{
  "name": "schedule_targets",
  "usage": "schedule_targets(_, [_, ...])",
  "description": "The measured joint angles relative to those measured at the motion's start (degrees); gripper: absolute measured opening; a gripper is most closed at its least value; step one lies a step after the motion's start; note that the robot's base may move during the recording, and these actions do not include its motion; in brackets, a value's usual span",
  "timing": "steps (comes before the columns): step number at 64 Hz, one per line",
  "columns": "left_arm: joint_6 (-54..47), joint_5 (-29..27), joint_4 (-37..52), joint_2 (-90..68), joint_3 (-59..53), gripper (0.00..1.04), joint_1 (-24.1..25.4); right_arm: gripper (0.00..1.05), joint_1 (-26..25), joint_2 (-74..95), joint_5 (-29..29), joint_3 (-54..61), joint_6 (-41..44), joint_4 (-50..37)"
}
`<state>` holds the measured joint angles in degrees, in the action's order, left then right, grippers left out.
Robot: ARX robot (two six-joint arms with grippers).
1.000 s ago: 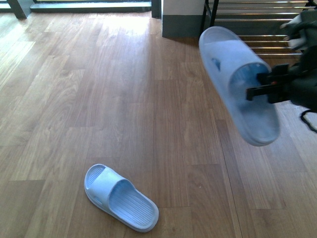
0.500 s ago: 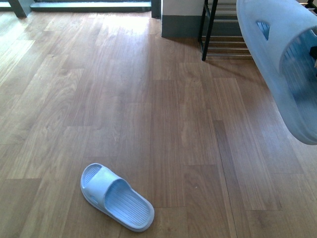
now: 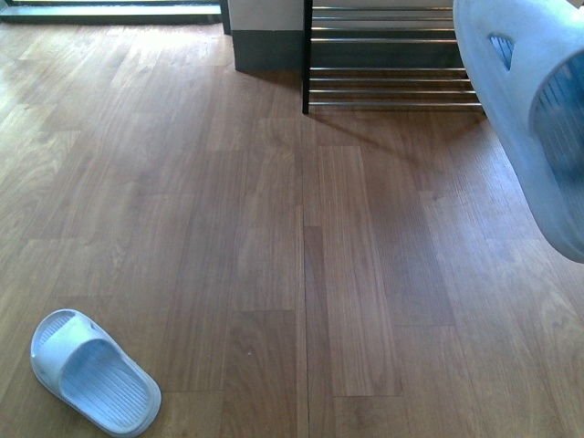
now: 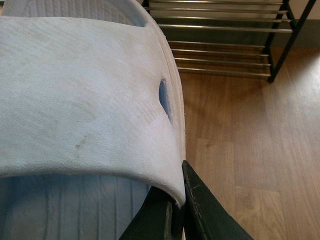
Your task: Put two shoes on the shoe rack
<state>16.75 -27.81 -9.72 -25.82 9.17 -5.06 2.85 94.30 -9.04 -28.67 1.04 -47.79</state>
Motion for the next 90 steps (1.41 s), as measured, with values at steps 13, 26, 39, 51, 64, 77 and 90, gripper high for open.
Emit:
schedule_targets(13, [18.27, 3.52, 25.2, -49.66, 9.01, 0.95, 2.49, 0.02, 0.15, 0.07, -0.24, 0.04, 0.0, 0.0])
schedule_targets(26, [22.53, 6.05, 31.26, -86.68, 20.46, 0.95, 3.37, 0.02, 0.22, 0.09, -0.26, 0.04, 0.0, 0.02])
schedule_targets(39, [21.35, 5.88, 29.81, -114.14, 32.7, 0.95, 4.74, 0.02, 0.22, 0.09, -0.26, 0.04, 0.0, 0.02])
schedule_targets(51, [18.88, 5.46, 28.61, -128.67, 42.88, 0.95, 5.29, 0.02, 0.22, 0.09, -0.24, 0.04, 0.0, 0.02])
schedule_targets(64, [14.38, 6.4, 31.85, -138.35, 53.11, 0.95, 6.08, 0.02, 0.22, 0.09, -0.24, 0.04, 0.0, 0.02])
schedule_targets(77, [12.92, 6.84, 32.33, -142.42, 58.47, 0.95, 6.62, 0.02, 0.22, 0.09, -0.24, 0.04, 0.0, 0.02])
schedule_targets(90, [12.9, 6.36, 30.99, -143.69, 60.76, 0.81, 6.62, 0.02, 0.22, 0.09, -0.24, 0.04, 0.0, 0.02])
